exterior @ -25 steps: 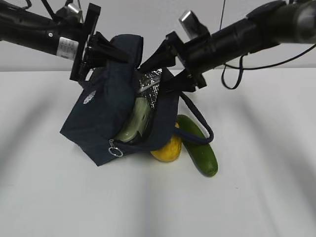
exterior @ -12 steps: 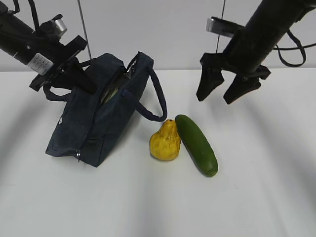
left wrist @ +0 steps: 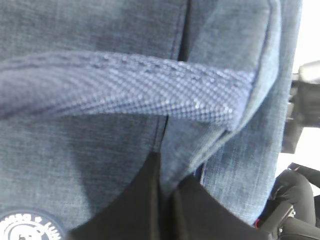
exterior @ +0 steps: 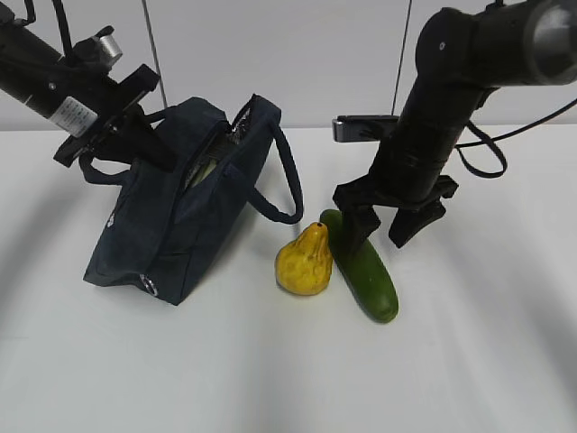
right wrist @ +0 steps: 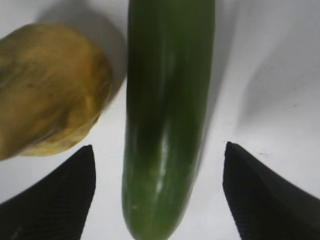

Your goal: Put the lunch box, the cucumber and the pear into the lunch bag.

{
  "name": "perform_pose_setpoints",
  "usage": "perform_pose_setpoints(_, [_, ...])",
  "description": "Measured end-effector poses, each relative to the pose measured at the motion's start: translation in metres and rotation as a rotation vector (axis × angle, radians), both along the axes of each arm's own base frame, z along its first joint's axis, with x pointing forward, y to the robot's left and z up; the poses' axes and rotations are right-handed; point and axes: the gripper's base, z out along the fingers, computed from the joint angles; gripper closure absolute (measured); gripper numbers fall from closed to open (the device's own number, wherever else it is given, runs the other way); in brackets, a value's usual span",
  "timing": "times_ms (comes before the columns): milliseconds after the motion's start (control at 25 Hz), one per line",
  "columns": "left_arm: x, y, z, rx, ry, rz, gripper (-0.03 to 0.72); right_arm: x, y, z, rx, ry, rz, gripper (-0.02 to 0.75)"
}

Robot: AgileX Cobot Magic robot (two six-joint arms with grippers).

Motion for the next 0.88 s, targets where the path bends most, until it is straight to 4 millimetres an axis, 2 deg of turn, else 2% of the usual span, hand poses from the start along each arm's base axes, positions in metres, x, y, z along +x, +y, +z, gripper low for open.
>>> perform_pose_setpoints(200, [0.0,0.0,0.0,-0.007,0.001,0.003,0.688,0.005,0.006,-0.027,-0.017,0.023,0.005,0.153])
perform_pose_setpoints(360, [0.0,-0.001,0.001,-0.018,0.003,0.007,0.688,0.008,0.007,-0.039,-0.013,0.033,-0.004,0.157])
perform_pose_setpoints(520, [0.0,-0.001,0.001,-0.019,0.003,0.008,0.688,0.009,0.01,-0.049,0.011,0.057,-0.022,0.223])
perform_pose_setpoints(680, [0.0,-0.001,0.001,-0.019,0.003,0.008,0.688,0.009,0.012,-0.05,0.024,0.067,-0.029,0.348])
perform_pose_setpoints(880, [0.0,-0.001,0.001,-0.019,0.003,0.008,0.688,0.013,0.011,-0.037,-0.006,0.073,0.006,0.36])
